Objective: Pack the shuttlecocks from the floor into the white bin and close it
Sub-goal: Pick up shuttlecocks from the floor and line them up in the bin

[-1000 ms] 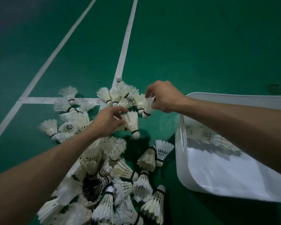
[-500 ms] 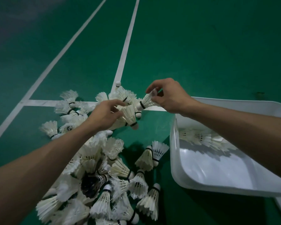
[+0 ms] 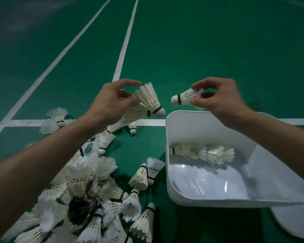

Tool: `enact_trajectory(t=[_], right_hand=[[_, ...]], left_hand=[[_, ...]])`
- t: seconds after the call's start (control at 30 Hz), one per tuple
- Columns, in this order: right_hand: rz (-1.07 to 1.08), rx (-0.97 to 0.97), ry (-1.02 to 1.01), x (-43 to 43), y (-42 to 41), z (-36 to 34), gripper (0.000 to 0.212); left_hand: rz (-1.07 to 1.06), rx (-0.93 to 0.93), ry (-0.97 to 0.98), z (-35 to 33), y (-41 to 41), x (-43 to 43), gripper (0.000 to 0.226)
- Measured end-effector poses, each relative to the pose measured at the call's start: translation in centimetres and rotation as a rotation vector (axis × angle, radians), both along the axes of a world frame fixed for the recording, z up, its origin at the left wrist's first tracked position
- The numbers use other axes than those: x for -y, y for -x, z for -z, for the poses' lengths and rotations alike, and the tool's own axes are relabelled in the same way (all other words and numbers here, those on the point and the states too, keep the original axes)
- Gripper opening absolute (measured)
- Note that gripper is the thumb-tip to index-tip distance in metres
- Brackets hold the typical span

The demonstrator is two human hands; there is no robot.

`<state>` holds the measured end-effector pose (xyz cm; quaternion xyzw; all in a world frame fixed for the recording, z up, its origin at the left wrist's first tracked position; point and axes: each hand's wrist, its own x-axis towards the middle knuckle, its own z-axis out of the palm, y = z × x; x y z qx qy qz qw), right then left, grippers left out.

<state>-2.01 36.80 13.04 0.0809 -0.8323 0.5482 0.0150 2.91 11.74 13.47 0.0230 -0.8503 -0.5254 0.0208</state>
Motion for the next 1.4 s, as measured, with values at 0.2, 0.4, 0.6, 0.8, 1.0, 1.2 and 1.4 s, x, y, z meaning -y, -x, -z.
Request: enact_trajectory(t=[0.2, 0.4, 0.6, 0.8, 1.0, 1.2, 1.4], right_hand=[[0.11, 0.056, -0.051, -6.3, -0.9, 1.0, 0.034], [0.127, 0.14, -0.154, -10.8, -1.8, 3.2, 0.033], [0.177, 0.149, -0.263, -14.3, -1.7, 5.7, 0.035], [0.216, 0.166, -0.323, -16.5, -1.4, 7.2, 0.032], [0.217, 0.178, -0.503, -17.6, -1.5, 8.2, 0.035], [0.209, 0.143, -0.703, -17.6, -1.3, 9.0, 0.039], [0.204, 0.161, -0.742, -17.8, -1.1, 9.8, 0.039]], left_hand=[[0.279, 0.077, 0.065, -0.4, 0.4, -5.3, 0.045], [0.484, 0.14, 0.178, 0.7, 1.5, -10.3, 0.043], [0.674, 0.216, 0.382, 1.2, 2.9, -14.8, 0.053], [0.826, 0.408, 0.475, 4.0, 4.4, -18.6, 0.067], [0.92, 0.787, 0.453, 7.3, 6.0, -21.3, 0.091], [1.001, 0.942, 0.538, 9.4, 7.2, -24.7, 0.102], [1.04, 0.914, 0.697, 11.4, 7.7, -27.0, 0.101]])
